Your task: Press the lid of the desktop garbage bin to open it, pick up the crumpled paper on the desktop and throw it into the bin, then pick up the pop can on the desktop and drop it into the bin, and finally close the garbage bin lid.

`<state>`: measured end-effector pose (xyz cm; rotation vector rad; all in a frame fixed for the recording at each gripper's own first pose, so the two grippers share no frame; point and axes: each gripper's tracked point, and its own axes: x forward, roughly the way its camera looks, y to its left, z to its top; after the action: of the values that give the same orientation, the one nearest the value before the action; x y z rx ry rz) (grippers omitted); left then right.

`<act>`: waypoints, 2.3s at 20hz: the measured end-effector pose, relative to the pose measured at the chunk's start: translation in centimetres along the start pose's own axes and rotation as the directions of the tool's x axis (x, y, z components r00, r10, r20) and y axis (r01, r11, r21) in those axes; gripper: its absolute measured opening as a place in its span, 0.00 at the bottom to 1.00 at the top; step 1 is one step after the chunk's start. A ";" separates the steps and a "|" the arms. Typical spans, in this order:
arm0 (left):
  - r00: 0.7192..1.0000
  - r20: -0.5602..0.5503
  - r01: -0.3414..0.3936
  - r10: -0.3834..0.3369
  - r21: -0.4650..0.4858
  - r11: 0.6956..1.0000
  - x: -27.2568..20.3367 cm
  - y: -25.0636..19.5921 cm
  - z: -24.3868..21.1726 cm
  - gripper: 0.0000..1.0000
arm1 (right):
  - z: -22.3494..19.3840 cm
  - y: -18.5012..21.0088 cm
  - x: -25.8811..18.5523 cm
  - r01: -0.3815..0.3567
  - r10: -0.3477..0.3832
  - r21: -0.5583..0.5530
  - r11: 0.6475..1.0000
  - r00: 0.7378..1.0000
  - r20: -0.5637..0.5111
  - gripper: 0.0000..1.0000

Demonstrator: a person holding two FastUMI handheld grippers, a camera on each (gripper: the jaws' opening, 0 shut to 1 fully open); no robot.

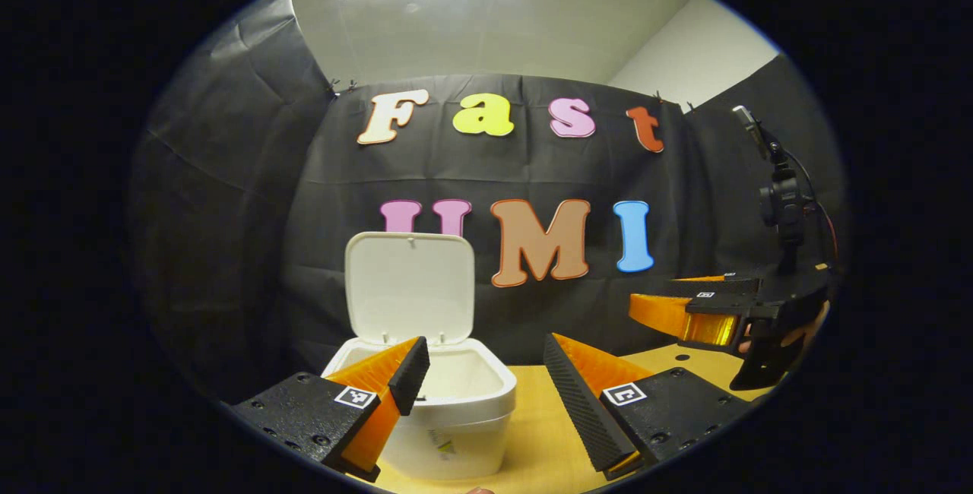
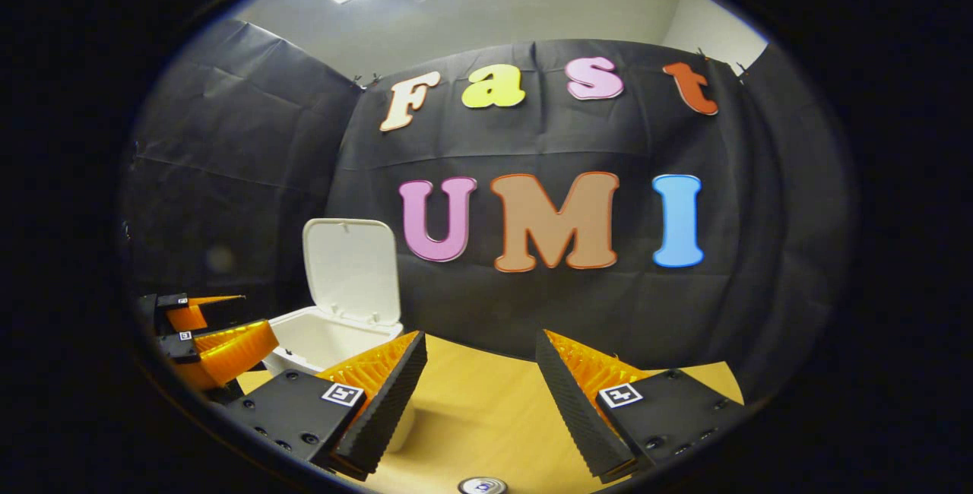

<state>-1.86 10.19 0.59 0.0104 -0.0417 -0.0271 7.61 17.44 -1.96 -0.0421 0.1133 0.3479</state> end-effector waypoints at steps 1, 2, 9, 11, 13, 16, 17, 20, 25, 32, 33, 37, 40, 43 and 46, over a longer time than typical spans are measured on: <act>1.000 0.003 0.025 -0.025 -0.003 1.000 0.5 -1.3 0.1 0.92 | -0.1 -1.5 -0.8 0.028 -0.028 0.006 1.000 1.000 -0.003 0.96; 0.999 0.004 0.046 -0.046 -0.007 0.999 0.9 -2.5 0.1 0.92 | -0.2 -2.8 -1.5 0.053 -0.053 0.012 0.999 0.999 -0.001 0.96; 0.985 -0.009 0.173 -0.173 -0.023 0.985 3.0 -10.3 -0.7 0.92 | -0.9 -11.1 -6.3 0.199 -0.199 0.037 0.979 0.980 -0.005 0.96; 0.978 -0.035 0.207 -0.208 -0.028 0.978 3.6 -12.3 -1.7 0.92 | -1.4 -13.0 -7.4 0.233 -0.232 0.043 0.972 0.973 -0.014 0.96; 0.967 -0.073 0.243 -0.245 -0.044 0.969 4.1 -14.3 -3.3 0.92 | -2.1 -14.5 -8.3 0.260 -0.259 0.048 0.964 0.965 -0.028 0.96; 0.945 -0.164 0.273 -0.283 -0.081 0.958 4.8 -16.5 -6.8 0.92 | -3.2 -16.6 -9.7 0.300 -0.297 0.050 0.953 0.954 -0.049 0.96; 0.937 -0.198 0.275 -0.289 -0.094 0.957 4.9 -17.1 -8.4 0.92 | -3.5 -17.2 -10.1 0.311 -0.308 0.052 0.949 0.950 -0.056 0.96; 0.905 -0.305 0.272 -0.295 -0.118 0.955 4.8 -18.1 -12.9 0.93 | -4.8 -18.6 -11.3 0.343 -0.338 0.057 0.938 0.938 -0.081 0.96; 0.841 -0.457 0.273 -0.288 -0.102 0.957 3.1 -18.9 -20.0 0.93 | -6.2 -20.1 -12.2 0.373 -0.364 0.056 0.926 0.923 -0.123 0.96; 0.761 -0.593 0.256 -0.262 -0.097 0.962 0.5 -18.9 -26.7 0.93 | -7.4 -20.9 -13.3 0.385 -0.374 0.050 0.922 0.915 -0.154 0.92; 0.751 -0.608 0.254 -0.260 -0.097 0.962 0.2 -18.9 -27.5 0.93 | -7.5 -20.9 -13.4 0.387 -0.375 0.050 0.921 0.913 -0.158 0.96; 0.686 -0.684 0.247 -0.247 -0.101 0.964 -1.1 -18.8 -30.7 0.94 | -8.1 -21.1 -14.1 0.395 -0.382 0.045 0.918 0.908 -0.175 0.96; 0.671 -0.688 0.259 -0.276 -0.131 0.957 -1.3 -19.1 -31.5 0.94 | -8.3 -21.1 -14.3 0.393 -0.380 0.042 0.918 0.906 -0.185 0.96; 0.665 -0.686 0.271 -0.296 -0.147 0.951 -1.4 -19.2 -31.3 0.78 | -8.4 -20.8 -14.3 0.382 -0.369 0.041 0.923 0.910 -0.187 0.96; 0.709 -0.642 0.261 -0.293 -0.147 0.954 -0.1 -18.7 -28.7 0.78 | -8.6 -20.2 -13.9 0.363 -0.350 0.037 0.931 0.917 -0.190 0.96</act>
<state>-1.22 -8.24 -28.29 -0.0203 0.6815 -0.3296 0.70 -6.72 -8.41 -0.0226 0.2936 -0.0281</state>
